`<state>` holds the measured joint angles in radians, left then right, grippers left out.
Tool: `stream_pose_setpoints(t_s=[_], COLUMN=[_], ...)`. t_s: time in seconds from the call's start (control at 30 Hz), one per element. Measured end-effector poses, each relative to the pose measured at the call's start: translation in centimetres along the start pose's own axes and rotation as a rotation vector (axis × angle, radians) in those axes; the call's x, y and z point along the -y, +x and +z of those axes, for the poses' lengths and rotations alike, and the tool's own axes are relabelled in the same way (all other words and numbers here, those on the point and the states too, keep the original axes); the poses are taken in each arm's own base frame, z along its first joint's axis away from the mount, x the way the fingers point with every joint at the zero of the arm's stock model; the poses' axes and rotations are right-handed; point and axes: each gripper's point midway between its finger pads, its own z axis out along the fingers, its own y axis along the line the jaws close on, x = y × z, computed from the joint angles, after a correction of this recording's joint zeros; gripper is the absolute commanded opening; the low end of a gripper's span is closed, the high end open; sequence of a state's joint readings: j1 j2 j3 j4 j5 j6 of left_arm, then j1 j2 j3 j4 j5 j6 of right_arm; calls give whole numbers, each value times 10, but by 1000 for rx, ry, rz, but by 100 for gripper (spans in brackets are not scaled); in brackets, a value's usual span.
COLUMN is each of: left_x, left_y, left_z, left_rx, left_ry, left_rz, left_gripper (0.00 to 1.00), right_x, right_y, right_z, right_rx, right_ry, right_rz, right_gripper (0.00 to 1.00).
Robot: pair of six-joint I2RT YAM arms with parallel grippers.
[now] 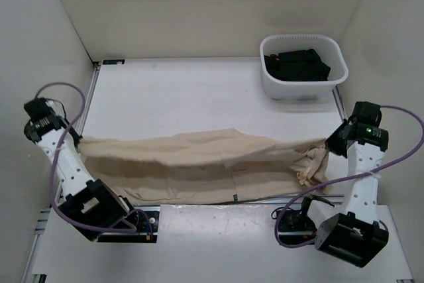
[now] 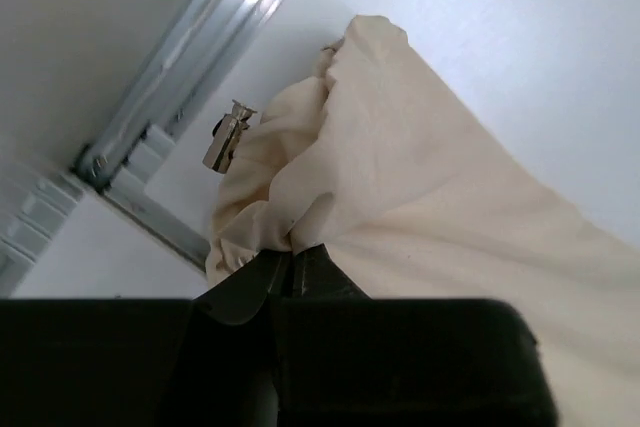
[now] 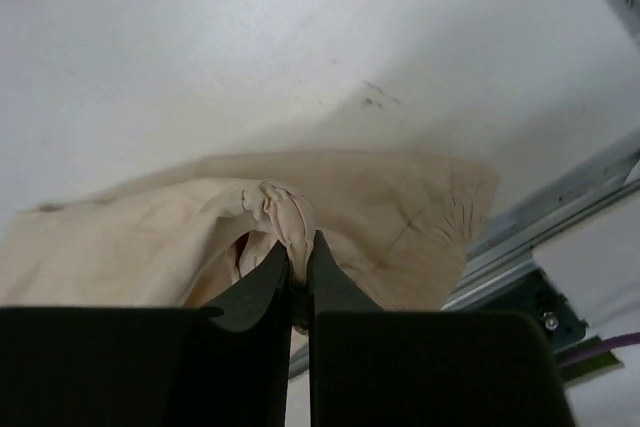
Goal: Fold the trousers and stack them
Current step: Fold the trousers
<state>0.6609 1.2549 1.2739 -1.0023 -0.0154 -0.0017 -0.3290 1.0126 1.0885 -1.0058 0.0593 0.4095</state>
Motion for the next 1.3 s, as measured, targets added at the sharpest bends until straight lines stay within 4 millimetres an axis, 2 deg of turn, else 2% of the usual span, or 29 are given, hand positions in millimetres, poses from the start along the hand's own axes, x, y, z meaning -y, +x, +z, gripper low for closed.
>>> stream_pose_setpoints(t_s=[0.17, 0.27, 0.33, 0.43, 0.6, 0.67, 0.73, 0.8, 0.83, 0.87, 0.93, 0.97, 1.0, 1.07, 1.13, 1.17, 1.2, 1.27, 1.3], left_x=[-22, -32, -37, -45, -57, -58, -57, -57, -58, -58, -59, -59, -59, -61, -62, -63, -61, -52, -45], left_y=[114, 172, 185, 171, 108, 101, 108, 125, 138, 151, 177, 186, 191, 191, 171, 153, 129, 72, 51], left_z=[22, 27, 24, 20, 4, 1, 1, 4, 7, 10, 15, 16, 15, 14, 8, 4, -3, -18, -24], left_rx=[-217, -313, -326, -284, -161, -140, -152, -183, -210, -241, -314, -340, -359, -364, -325, -289, -239, -95, -42], left_ry=[-92, -143, -169, -195, -213, -213, -214, -221, -229, -238, -254, -257, -261, -269, -270, -262, -238, -178, -144], left_rz=[-32, -43, -55, -83, -122, -128, -128, -128, -126, -124, -116, -107, -108, -110, -113, -119, -126, -126, -109], left_gripper=[14, 14, 14, 14, 14, 14, 14, 14, 14, 25, 60, 69, 76, 83, 83, 79, 77, 69, 63], right_x=[40, 51, 53, 54, 52, 54, 61, 72, 79, 85, 97, 101, 107, 113, 106, 96, 78, 32, 11], right_y=[57, 63, 60, 52, 23, 22, 29, 43, 51, 59, 65, 64, 61, 51, 26, 13, -1, -22, -23], right_z=[33, 34, 31, 26, 7, 3, 3, 7, 10, 11, 9, 7, 3, -10, -25, -30, -34, -35, -34], right_rx=[-164, -169, -140, -113, -29, -7, 0, -13, -24, -41, -54, -40, -24, 17, 93, 122, 154, 185, 172], right_ry=[116, 152, 158, 173, 193, 202, 228, 274, 308, 342, 414, 441, 480, 526, 506, 459, 370, 172, 89], right_rz=[99, 145, 154, 162, 167, 179, 187, 204, 211, 224, 238, 246, 251, 253, 248, 233, 214, 138, 97], right_gripper=[0, 0, 0, 0, 0, 0, 3, 21, 40, 74, 85, 89, 89, 89, 83, 78, 68, 58, 44])
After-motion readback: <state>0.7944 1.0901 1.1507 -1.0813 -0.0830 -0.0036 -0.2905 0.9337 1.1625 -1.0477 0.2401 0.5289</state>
